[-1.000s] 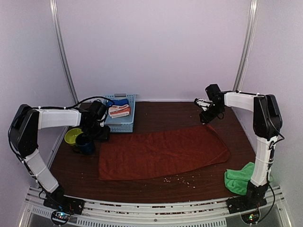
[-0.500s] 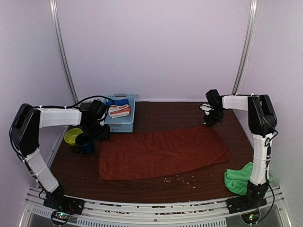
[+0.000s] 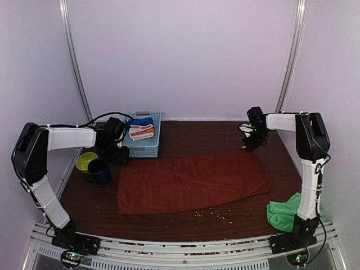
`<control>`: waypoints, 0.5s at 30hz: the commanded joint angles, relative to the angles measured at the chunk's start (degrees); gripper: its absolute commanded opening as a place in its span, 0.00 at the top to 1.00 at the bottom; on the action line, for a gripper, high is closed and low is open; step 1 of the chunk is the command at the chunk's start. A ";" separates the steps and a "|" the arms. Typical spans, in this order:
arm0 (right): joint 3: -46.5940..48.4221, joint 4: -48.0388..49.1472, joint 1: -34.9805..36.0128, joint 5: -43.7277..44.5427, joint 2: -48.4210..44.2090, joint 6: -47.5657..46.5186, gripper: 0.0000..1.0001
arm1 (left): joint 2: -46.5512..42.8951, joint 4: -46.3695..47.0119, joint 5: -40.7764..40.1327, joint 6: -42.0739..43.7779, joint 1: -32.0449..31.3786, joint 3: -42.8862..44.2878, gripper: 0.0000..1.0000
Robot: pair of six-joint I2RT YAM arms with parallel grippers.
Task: Roll the towels
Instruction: Smooth out the towel at the center of the board, then fold the towel at the center of the board.
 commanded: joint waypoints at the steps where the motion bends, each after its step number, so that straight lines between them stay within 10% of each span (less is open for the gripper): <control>1: -0.23 -0.32 -1.87 -1.68 -2.03 -0.47 1.00 | 1.21 1.27 -0.31 0.87 1.82 1.27 0.37; 15: -2.16 0.46 -2.00 -7.01 -5.25 -0.57 1.00 | 4.10 3.63 2.74 1.28 2.18 2.44 0.34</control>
